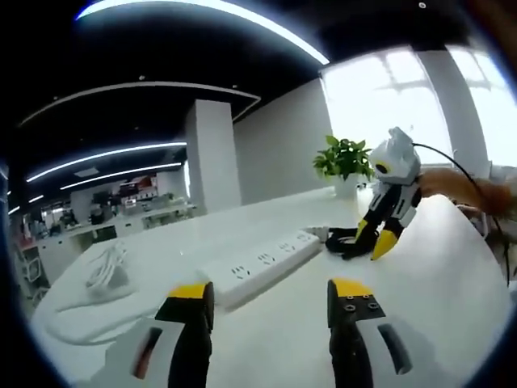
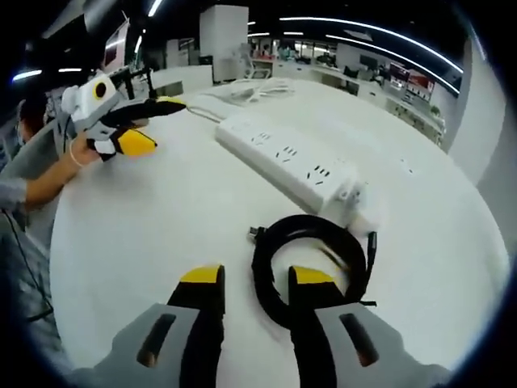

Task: Straighten the power strip on the desk, plug the charger into it

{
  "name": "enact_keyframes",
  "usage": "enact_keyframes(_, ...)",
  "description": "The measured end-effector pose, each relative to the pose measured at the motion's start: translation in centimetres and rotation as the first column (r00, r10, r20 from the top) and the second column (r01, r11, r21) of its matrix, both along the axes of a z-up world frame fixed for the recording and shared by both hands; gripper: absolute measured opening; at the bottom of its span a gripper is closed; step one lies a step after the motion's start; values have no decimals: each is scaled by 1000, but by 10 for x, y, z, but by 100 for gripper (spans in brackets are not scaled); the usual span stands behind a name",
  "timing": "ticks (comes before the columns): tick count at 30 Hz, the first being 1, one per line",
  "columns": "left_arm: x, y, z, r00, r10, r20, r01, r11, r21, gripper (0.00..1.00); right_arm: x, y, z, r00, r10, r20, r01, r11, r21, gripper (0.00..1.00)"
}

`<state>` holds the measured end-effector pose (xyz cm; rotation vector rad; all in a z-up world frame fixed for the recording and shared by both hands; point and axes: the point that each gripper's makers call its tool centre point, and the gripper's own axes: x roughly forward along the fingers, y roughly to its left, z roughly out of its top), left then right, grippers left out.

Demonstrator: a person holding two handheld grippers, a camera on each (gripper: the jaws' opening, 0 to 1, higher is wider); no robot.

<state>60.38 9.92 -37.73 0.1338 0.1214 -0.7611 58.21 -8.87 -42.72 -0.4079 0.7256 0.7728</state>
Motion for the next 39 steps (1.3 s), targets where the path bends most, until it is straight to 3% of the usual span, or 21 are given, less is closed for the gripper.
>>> enact_keyframes(20, 0, 5, 6, 1000, 5, -20, -6, 999, -44, 57, 0, 3, -3, 999, 4, -40, -5, 1000, -21, 17)
enact_keyframes(39, 5, 7, 0, 999, 17, -31, -18, 999, -29, 57, 4, 1, -2, 999, 14, -34, -16, 998, -59, 9)
